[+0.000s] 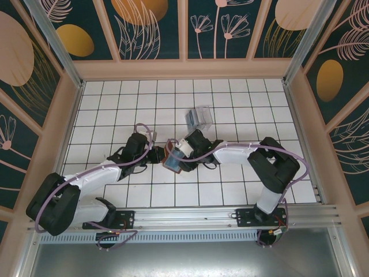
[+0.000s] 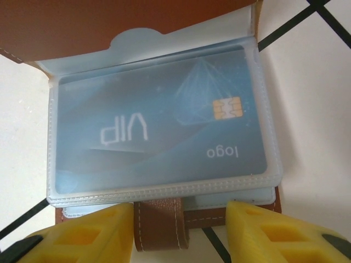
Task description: Put the credit cards into the card holder
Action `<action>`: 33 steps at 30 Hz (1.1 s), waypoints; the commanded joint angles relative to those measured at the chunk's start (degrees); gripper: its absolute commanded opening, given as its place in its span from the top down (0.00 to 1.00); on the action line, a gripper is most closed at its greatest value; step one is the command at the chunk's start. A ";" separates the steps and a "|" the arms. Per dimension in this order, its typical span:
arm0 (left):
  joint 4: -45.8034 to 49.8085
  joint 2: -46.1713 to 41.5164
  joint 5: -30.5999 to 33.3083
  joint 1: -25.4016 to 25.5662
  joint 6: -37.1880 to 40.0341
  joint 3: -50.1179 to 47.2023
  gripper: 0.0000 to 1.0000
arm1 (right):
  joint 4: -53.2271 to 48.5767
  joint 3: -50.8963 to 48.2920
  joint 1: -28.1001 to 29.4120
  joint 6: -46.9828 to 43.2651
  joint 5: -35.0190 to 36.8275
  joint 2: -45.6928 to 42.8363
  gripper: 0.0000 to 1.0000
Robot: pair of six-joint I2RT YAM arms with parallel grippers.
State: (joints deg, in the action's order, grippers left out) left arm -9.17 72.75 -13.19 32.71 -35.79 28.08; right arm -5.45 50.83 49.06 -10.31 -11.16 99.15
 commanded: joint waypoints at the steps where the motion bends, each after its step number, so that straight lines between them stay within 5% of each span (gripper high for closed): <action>1: 1.95 1.18 -0.23 0.42 -1.16 0.77 0.86 | -0.07 -1.66 1.73 -1.62 2.68 -0.26 0.55; 7: 3.26 1.44 2.03 0.38 -1.79 1.01 0.90 | 6.35 -4.81 2.19 -0.37 6.49 -2.97 0.71; 12: 2.22 1.63 2.22 0.40 -3.27 -0.37 1.00 | 17.84 -11.33 0.99 2.49 4.31 -8.77 0.77; 19: 3.75 -1.77 4.36 0.37 -3.94 -1.71 1.00 | 31.20 -19.01 -2.24 10.88 4.98 -11.98 0.85; 33: 8.31 -3.49 10.35 0.42 -4.21 -1.44 1.00 | 43.00 -23.78 -3.71 19.22 5.35 -10.08 0.74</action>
State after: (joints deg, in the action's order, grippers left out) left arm -3.97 67.70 -4.82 32.97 -39.75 26.17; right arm 32.01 28.53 46.09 5.56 -7.03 88.29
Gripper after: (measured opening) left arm 0.067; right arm 0.250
